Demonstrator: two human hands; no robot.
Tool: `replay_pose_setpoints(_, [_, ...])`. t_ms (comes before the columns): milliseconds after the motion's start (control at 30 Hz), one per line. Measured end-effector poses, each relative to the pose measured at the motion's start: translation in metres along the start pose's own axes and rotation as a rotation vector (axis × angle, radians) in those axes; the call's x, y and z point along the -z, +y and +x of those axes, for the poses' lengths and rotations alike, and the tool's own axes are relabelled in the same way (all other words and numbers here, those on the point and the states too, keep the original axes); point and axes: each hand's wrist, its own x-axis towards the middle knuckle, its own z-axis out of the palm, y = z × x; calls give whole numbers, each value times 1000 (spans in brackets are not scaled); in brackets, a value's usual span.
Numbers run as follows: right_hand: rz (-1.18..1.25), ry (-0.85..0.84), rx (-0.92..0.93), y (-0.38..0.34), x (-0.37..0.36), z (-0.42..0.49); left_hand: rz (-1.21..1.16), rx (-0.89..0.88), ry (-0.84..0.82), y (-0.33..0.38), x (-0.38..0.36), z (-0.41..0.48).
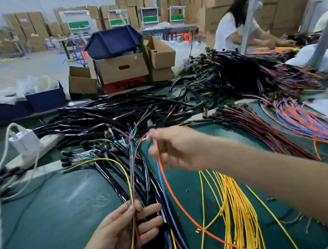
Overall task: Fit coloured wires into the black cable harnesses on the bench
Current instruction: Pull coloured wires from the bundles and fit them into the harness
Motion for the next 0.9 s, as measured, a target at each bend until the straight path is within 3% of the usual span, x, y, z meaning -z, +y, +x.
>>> replay_pose_setpoints(133, [68, 39, -87, 56, -3, 34, 47, 29, -31, 0, -6, -5])
replay_pose_setpoints(233, [77, 78, -1, 53, -4, 52, 64, 0, -18, 0, -11, -11])
replay_pose_setpoints(367, [-97, 190, 134, 35, 1, 72, 68, -47, 30, -1, -13, -11])
replay_pose_setpoints(900, [-289, 558, 222, -10, 21, 143, -93, 51, -112, 4, -8, -11])
